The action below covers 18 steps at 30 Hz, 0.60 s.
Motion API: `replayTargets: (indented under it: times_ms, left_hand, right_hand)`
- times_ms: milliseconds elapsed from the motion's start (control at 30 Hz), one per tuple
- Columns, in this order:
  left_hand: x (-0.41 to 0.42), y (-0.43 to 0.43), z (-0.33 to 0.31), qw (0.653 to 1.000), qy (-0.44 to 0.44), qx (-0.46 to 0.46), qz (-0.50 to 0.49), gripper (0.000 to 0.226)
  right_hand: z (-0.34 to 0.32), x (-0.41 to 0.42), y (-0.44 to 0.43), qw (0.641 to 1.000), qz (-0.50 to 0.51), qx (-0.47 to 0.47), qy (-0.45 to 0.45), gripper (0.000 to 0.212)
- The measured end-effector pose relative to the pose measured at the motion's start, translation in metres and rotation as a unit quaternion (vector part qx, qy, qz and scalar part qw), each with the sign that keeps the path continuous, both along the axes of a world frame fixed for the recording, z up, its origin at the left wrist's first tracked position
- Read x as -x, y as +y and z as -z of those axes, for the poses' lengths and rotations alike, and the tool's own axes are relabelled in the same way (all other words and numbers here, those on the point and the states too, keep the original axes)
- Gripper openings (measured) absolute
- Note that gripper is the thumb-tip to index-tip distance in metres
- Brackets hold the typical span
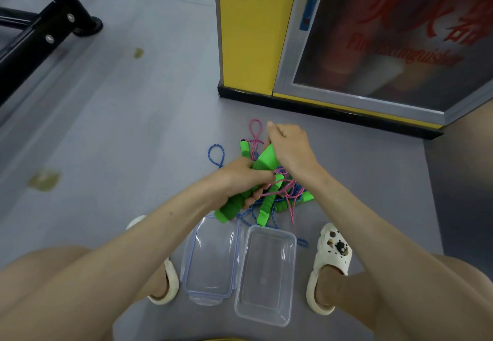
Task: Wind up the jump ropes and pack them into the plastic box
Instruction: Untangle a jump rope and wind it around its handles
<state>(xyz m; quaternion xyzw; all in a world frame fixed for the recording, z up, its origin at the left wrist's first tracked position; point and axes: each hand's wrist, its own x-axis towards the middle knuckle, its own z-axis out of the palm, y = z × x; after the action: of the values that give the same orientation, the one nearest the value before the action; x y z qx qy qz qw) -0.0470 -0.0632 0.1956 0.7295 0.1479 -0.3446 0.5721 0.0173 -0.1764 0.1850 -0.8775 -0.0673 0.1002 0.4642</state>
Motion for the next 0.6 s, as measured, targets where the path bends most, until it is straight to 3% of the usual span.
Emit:
replayTargets:
  times_ms: [67,133,267,333,400,500,533,600]
  left_hand:
    - [0.000,-0.006,0.005,0.998,-0.051,-0.042,-0.017,0.028]
    - [-0.002,-0.006,0.004,0.998,-0.057,-0.021,-0.027,0.027]
    - [-0.006,0.002,-0.006,0.984,0.077,0.158,-0.020,0.020]
    - [-0.004,0.006,-0.004,0.978,0.106,0.176,0.022,0.023]
    - [-0.003,0.008,-0.003,0.975,0.111,0.190,0.027,0.031]
    - [-0.007,0.014,-0.004,0.954,0.105,0.277,-0.041,0.027]
    - [-0.008,0.015,-0.005,0.946,0.100,0.304,-0.057,0.025]
    - [-0.009,0.014,-0.007,0.929,0.082,0.351,-0.085,0.024]
  right_hand:
    - [0.002,0.001,-0.001,1.000,-0.001,0.000,-0.007,0.048]
    - [-0.001,-0.004,-0.003,1.000,0.002,-0.005,-0.022,0.050]
    - [-0.006,-0.009,-0.006,0.999,-0.005,-0.053,-0.006,0.052]
    - [-0.004,-0.003,-0.004,0.996,-0.031,-0.078,0.018,0.050]
    - [-0.003,0.000,-0.003,0.990,-0.022,-0.116,0.071,0.045]
    - [-0.010,-0.006,-0.008,0.936,0.037,-0.270,0.225,0.047]
    - [-0.009,-0.009,-0.010,0.928,0.038,-0.291,0.229,0.047]
    - [-0.007,-0.008,-0.012,0.948,0.013,-0.254,0.192,0.039]
